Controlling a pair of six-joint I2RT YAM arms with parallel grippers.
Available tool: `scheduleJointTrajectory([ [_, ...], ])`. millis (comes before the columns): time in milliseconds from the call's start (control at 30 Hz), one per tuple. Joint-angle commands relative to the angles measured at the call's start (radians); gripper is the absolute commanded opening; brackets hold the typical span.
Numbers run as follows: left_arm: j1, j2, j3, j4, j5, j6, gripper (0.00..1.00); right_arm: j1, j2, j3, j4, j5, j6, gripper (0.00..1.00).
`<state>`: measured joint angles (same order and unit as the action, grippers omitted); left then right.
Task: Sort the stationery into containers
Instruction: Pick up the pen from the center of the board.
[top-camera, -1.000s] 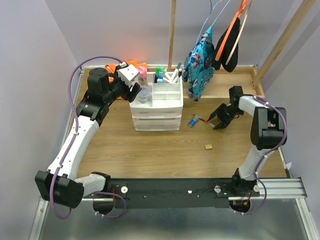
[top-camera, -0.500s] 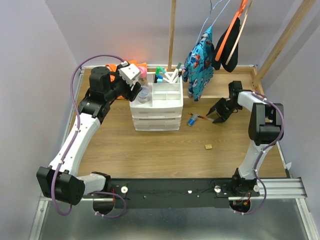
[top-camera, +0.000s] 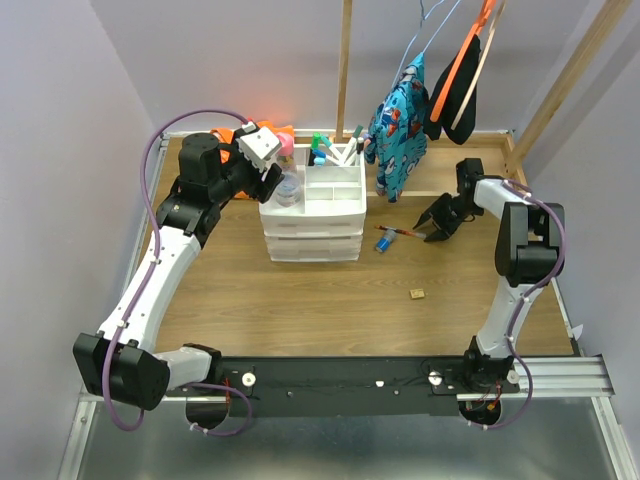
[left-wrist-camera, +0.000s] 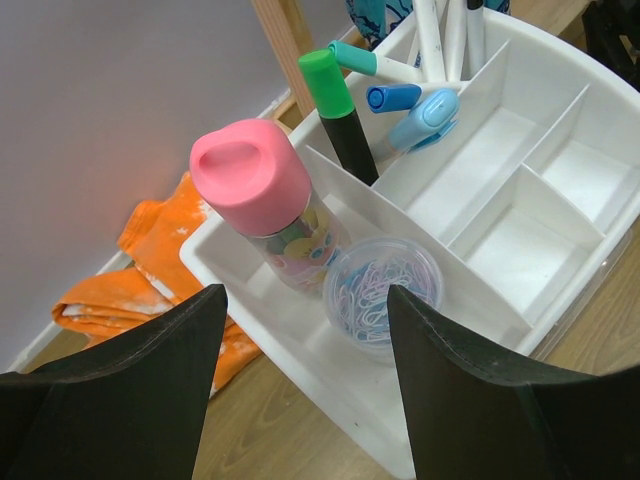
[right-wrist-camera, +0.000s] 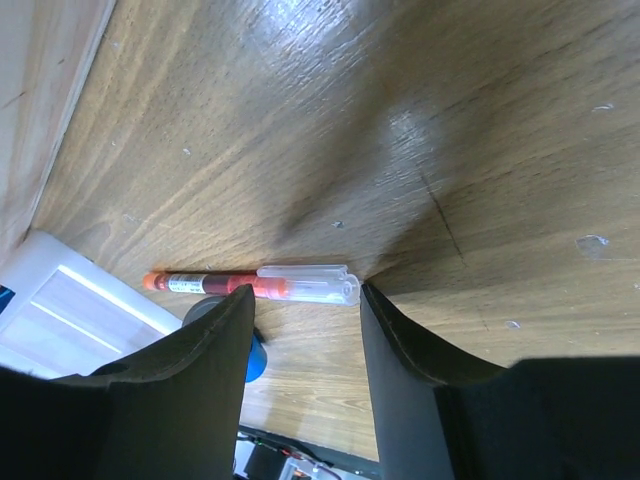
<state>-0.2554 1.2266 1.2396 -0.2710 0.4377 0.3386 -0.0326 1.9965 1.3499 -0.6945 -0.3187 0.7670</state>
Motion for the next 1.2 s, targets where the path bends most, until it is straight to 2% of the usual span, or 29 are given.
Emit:
scheduleJointTrajectory([
  [0, 0.004, 0.010, 0.018, -0.002, -0.008, -0.023, 0.74, -0.004, 0.073, 0.008, -0.060, 0.107, 0.008, 0.54],
  [200, 0.004, 0.007, 0.017, -0.023, -0.004, -0.038, 0.74, -0.004, 0.159, 0.080, -0.057, 0.115, 0.000, 0.48],
  [300, 0.004, -0.004, 0.008, -0.031, -0.004, -0.039, 0.74, -0.004, 0.202, 0.118, -0.054, 0.109, -0.014, 0.51],
  [400, 0.004, -0.010, 0.001, -0.045, -0.001, -0.036, 0.74, -0.004, 0.235, 0.144, -0.046, 0.106, -0.032, 0.58],
  [500, 0.004, -0.015, 0.001, -0.062, -0.001, -0.021, 0.74, -0.004, 0.248, 0.150, -0.043, 0.095, -0.060, 0.58],
  [567, 0.004, -0.019, 0.006, -0.065, -0.001, -0.018, 0.74, -0.004, 0.243, 0.146, -0.048, 0.090, -0.080, 0.49],
  [600, 0.004, -0.019, 0.008, -0.065, -0.001, -0.018, 0.74, -0.004, 0.242, 0.137, -0.049, 0.092, -0.084, 0.40],
  [633, 0.004, -0.021, 0.009, -0.063, -0.001, -0.018, 0.74, -0.004, 0.236, 0.132, -0.054, 0.096, -0.087, 0.17],
  [700, 0.004, -0.022, 0.009, -0.057, -0.002, -0.019, 0.74, -0.004, 0.226, 0.121, -0.057, 0.102, -0.087, 0.10],
  [1033, 0.004, -0.052, -0.022, -0.027, 0.018, -0.039, 0.74, -0.007, 0.098, 0.040, -0.065, 0.133, -0.087, 0.06],
  [1167, 0.004, -0.084, -0.054, -0.013, 0.021, -0.053, 0.74, -0.047, 0.036, -0.011, -0.056, 0.136, -0.097, 0.06],
])
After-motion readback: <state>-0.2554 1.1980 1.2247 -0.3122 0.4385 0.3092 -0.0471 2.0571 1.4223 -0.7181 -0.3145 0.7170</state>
